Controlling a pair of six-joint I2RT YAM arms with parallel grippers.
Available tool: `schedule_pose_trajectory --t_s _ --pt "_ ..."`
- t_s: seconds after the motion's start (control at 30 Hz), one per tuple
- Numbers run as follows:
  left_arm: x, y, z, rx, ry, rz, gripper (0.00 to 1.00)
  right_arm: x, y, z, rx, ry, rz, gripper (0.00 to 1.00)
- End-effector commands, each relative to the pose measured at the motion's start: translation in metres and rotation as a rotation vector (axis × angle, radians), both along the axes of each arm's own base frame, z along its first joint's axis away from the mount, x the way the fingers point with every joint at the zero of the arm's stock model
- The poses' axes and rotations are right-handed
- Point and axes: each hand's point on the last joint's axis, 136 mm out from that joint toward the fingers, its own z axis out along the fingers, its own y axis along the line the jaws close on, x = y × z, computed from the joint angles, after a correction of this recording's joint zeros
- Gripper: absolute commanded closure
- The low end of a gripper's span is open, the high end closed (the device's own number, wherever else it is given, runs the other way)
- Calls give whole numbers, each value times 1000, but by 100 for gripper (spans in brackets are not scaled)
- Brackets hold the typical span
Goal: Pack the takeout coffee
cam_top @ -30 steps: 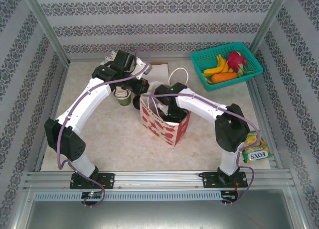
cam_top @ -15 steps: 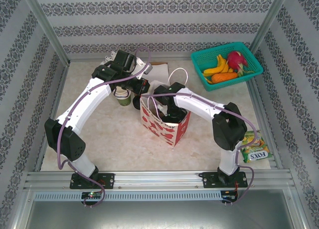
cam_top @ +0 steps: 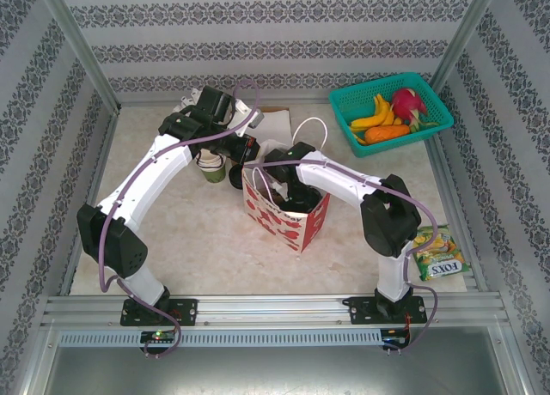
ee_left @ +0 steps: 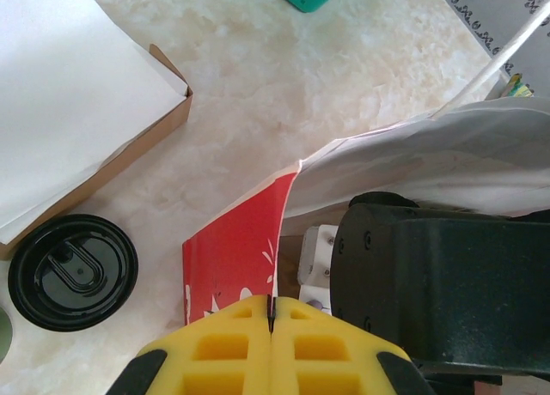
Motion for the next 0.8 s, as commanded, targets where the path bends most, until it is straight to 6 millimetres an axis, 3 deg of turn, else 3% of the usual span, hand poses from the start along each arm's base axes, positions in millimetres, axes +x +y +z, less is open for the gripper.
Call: schedule_pose_trajectory --t_s 0.0,0.1,0.3,0.77 --pt "-1 -4 7 -21 -25 -4 100 -7 -35 -55 -198 61 -14 47" --pt "-1 -4 8 -22 -26 -2 100 -6 -26 -60 -169 62 -19 47" --pt "-2 -3 6 -18 -25 -5 100 -14 -28 -71 -196 101 -2 47" --pt "-1 -3 7 -13 -23 -2 100 -2 -13 -37 -114 29 -11 44"
